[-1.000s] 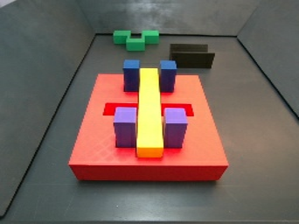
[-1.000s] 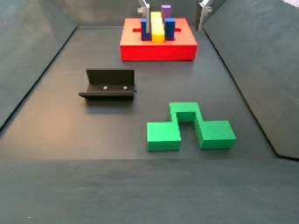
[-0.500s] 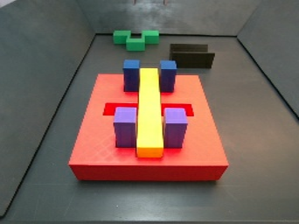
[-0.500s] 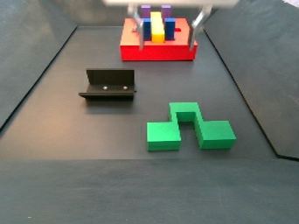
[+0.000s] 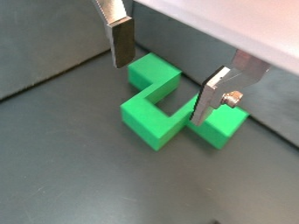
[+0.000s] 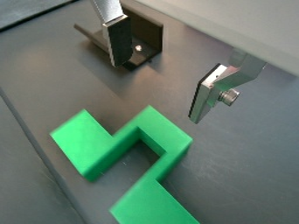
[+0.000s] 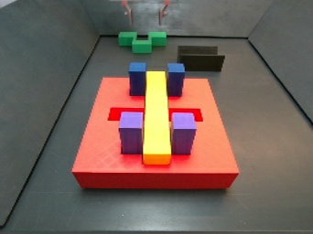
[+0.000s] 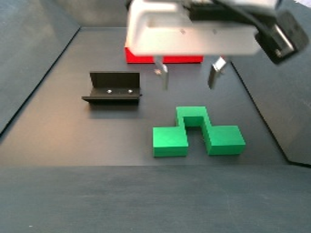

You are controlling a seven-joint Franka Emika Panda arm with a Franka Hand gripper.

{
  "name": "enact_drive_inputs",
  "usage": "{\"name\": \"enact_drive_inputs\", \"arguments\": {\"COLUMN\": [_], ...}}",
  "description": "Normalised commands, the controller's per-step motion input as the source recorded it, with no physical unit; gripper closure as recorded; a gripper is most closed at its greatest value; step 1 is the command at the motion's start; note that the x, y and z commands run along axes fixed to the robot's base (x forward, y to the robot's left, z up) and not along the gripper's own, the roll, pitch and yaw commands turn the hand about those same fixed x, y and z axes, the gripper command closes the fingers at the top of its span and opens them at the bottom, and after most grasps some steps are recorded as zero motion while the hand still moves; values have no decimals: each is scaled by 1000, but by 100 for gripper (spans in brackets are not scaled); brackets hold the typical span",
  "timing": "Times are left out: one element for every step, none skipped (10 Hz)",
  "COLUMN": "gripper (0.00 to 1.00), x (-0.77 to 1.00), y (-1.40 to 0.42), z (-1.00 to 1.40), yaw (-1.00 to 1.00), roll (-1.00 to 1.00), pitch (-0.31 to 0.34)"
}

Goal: Pick up the green object. Move up. Place the green object on the fixture. Regrasp the green object. Move to above the board. Insert the green object.
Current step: Pick up the green object.

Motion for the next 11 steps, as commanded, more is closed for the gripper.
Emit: {"name": "enact_drive_inputs", "arguments": {"gripper": [0,0,0,0,0,0,0,0,0,0,0], "x": [391,577,511,0,-251,-400,-534,-431,-423,-157,3], "y": [-186,0,0,140,249,174,0,0,0,9,140], "z": [-669,-514,-500,-400,-263,0,443,317,-151,-229,-294], "yaw": [0,-106,-277,-391,-403,-357,-274,-203,-137,0,46], "roll": [213,160,126,73,-33,-150,-51,-39,-37,0,-3], "pitch": [-44,0,21,143,81,0,-129,-129,-190,-76,-70]}}
